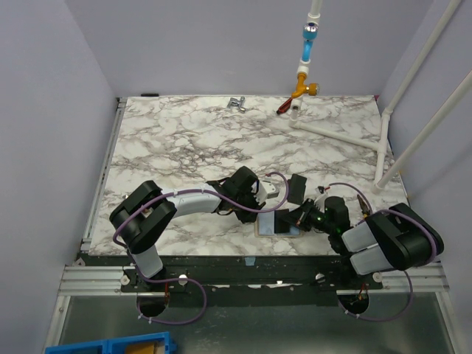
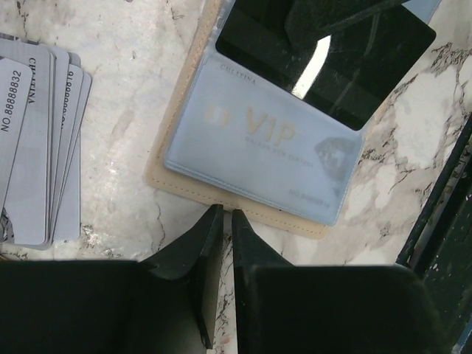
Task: Put the credit cards into the card holder
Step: Insert the credit card into the card holder.
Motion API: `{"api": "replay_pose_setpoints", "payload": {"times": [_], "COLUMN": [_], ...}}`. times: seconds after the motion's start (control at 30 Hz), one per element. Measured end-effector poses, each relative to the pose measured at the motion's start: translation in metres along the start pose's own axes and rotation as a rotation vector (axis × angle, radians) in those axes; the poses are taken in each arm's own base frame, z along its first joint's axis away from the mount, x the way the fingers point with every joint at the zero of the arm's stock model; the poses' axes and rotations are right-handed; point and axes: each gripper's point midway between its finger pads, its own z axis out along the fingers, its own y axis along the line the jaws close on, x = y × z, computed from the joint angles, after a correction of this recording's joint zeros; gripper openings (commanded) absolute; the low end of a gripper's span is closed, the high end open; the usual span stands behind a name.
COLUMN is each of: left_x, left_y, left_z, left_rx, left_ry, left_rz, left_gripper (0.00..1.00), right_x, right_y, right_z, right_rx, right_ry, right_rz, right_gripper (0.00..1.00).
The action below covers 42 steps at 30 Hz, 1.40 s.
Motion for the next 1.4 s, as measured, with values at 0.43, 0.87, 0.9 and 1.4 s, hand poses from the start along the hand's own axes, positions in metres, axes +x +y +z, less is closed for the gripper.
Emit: {"api": "replay_pose_setpoints", "payload": {"times": [0.43, 0.87, 0.9, 1.4], "left_x": [0.001, 0.002, 0.002, 0.005], "left_y": [0.000, -0.001, -0.001, 0.007], "left_z": [0.000, -0.001, -0.001, -0.006], "left_rx": [0.002, 0.003, 0.003, 0.003], "left_ry": [0.004, 0.008, 0.008, 0.012], "left_rz": [-0.001, -0.002, -0.002, -0.036], "left_gripper": [0.10, 0.09, 0.09, 0.07], "right_x": [0.007, 0.010, 0.011, 0.007], "right_y": [0.000, 0.003, 0.004, 0.039], "right_z": [0.008, 0.011, 0.013, 0.029], "right_rx": [-0.033, -0.042, -0.044, -0.040], "right_ry": [0.032, 0.061, 0.068, 0.095], "right_rz": [0.015, 0.014, 0.010, -0.104], "right_gripper": [0.01, 0.17, 0.23, 0.80]}}
